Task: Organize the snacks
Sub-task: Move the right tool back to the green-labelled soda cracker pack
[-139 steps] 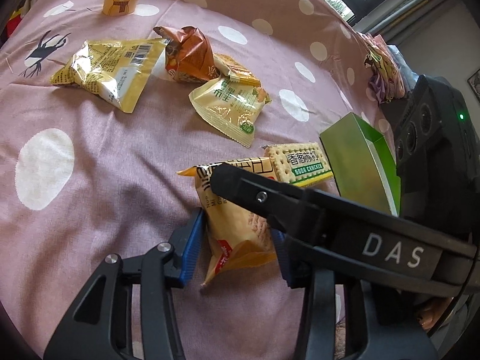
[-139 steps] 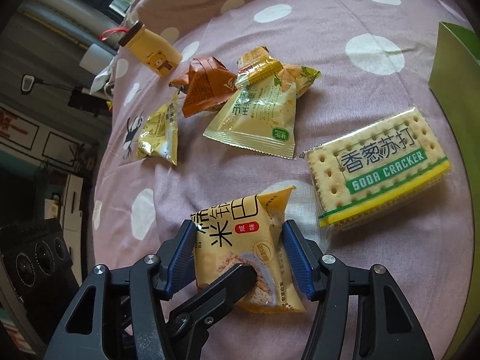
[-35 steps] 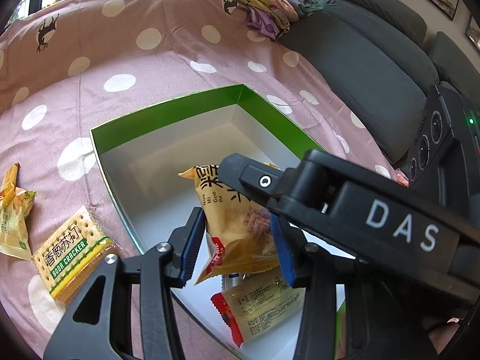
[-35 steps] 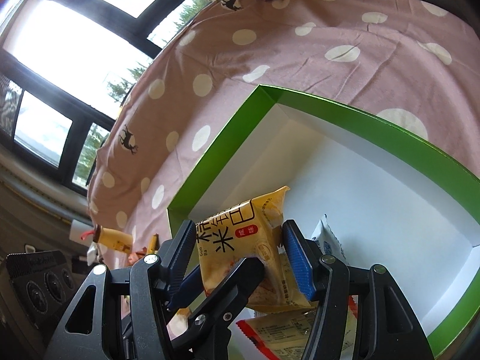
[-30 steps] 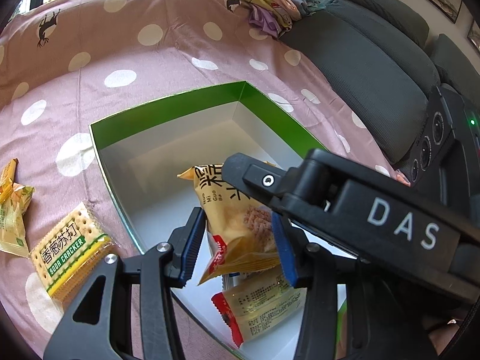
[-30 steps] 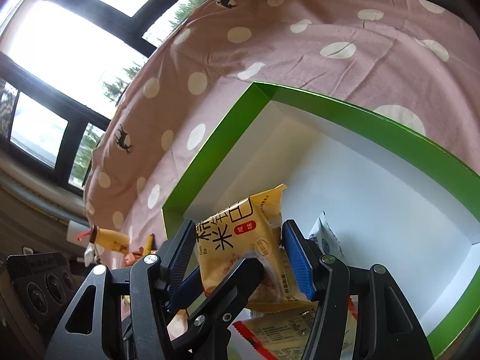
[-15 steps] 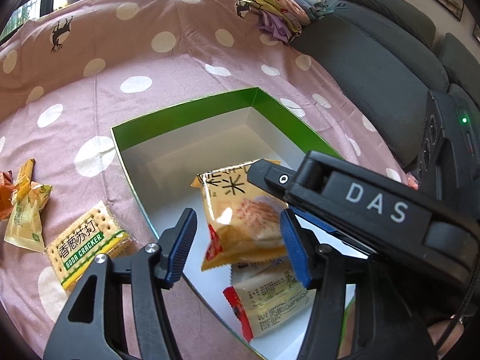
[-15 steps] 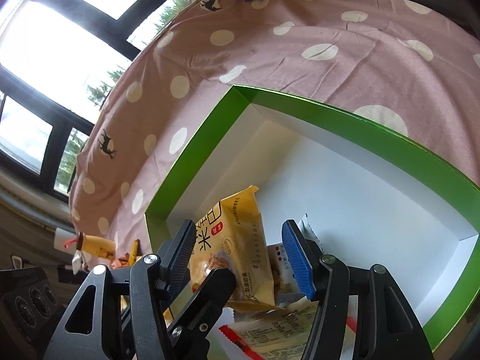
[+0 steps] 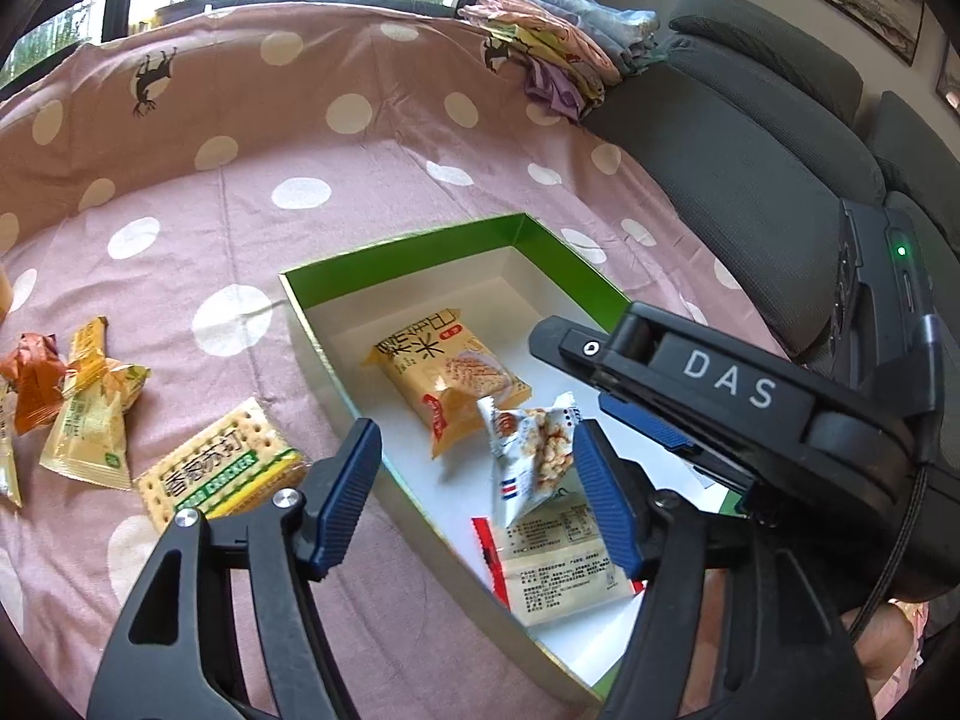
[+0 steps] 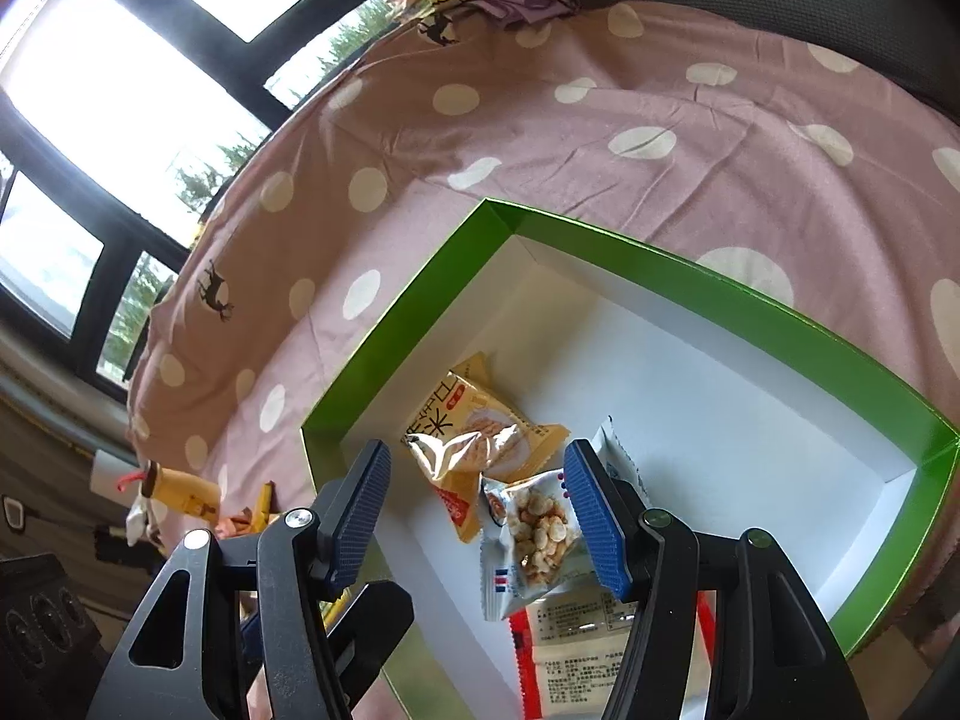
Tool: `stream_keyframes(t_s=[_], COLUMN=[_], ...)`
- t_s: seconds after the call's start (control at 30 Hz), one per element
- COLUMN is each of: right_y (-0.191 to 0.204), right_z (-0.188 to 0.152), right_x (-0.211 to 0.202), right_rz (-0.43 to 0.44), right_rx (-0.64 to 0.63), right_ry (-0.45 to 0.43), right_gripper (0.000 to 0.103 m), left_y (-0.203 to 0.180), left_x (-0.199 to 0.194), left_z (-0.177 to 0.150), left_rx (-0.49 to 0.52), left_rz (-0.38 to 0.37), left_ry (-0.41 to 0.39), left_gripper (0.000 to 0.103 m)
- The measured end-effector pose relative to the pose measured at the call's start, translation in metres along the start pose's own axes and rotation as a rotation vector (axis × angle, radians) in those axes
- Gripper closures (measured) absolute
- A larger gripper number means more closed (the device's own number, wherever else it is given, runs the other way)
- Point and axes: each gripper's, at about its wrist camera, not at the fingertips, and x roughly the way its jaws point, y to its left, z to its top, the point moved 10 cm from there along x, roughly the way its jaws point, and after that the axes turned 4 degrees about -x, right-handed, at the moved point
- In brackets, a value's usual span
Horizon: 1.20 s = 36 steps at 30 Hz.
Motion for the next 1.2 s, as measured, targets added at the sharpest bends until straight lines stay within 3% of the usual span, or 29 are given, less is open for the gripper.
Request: stream_keyframes(t_s=[0.33,0.5,0.63,0.73,0.87,0.97,1.2], right_y=[0.026,0.055,0.086,0.109,0.135,0.150,0.138], right_z=[-0.003,-0.010,-0.023,-0.040,-0.071,-0.097,-0.127], right_x=[-0.014,-0.019,-0.016,-0.003,0.026,0.049,0.089], right_rz=[0.030,0.065,0.090,0.099,0.074,0.058,-0.102], right_rx=[-0.055,-0.130,-0.224,-0.283,-0.383,-0.447,-0.397], right_ry=[-0.030,-0.032,-0.020,0.034,0.136,0.215,0.316], right_gripper=[0.041,0.041,0.031,0.028,0.028,0.028,0.028], left_y=[0.056,0.110,0.164,0.202,0.246,0.265,0.284], left_x=[-0.047,-0.082,-0.111,-0.125,-0.126,-0.131,-0.149], left_z=[-0.004,-0.014,-0.029,-0.049,-0.078,-0.084,-0.089], left_rx=[-0.094,-0.183,-0.296,-0.392,-0.518,-0.569,-0.642], left_rz=[0.091,0.179,0.252,0.298,0.363,0.385,0.376], left_ry=[-0.082,-0.135,-0.175,-0.191,-0.127,-0.122,-0.157], left_gripper=[0.020,0.009,0.004,0.002,0.002,0.002,0.002])
